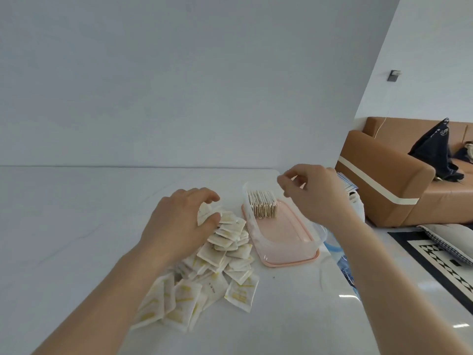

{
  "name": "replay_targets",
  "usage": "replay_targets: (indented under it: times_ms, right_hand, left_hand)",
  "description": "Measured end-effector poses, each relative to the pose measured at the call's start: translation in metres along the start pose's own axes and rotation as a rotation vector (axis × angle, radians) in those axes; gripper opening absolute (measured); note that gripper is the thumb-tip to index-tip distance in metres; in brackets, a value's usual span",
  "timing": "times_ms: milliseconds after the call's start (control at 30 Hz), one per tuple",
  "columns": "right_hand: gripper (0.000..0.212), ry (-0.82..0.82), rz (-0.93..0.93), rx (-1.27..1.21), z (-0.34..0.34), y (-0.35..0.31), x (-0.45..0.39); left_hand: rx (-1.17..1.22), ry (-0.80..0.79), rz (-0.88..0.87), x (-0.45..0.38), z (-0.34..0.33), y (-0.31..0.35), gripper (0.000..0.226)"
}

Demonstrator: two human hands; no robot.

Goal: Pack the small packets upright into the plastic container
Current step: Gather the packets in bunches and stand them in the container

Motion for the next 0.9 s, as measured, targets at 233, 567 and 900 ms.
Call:
replay_targets:
  times_ms: [233, 567, 900]
  right_hand:
    - [0.026, -0.097, 0.245, 0.12, -0.069, -0.063, 0.093]
    - [0.083, -0.055, 0.183, 0.44, -0.147, -0.043, 0.1]
    - [0.064, 0.025, 0.281, 0.385, -0.139, -0.042, 0.097]
  left_hand:
    - [0.143, 0.204, 0.065, 0.051, -0.002, -0.024, 0.024]
    - [0.418, 0.434, 0.059, 0.083, -0.018, -0.008, 0.05]
    - [0.71, 0.45, 0.175, 0.082, -0.028, -0.009, 0.028]
Point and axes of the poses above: each hand's wrist, its own x-axis away from the middle knuckle, its own z-axis out of the back of the hand, y = z × x, the point moved 3 cm from there along -x, towards the middle knuckle, and after that the axes turned 4 degrees about -z, right-handed, at the moved point
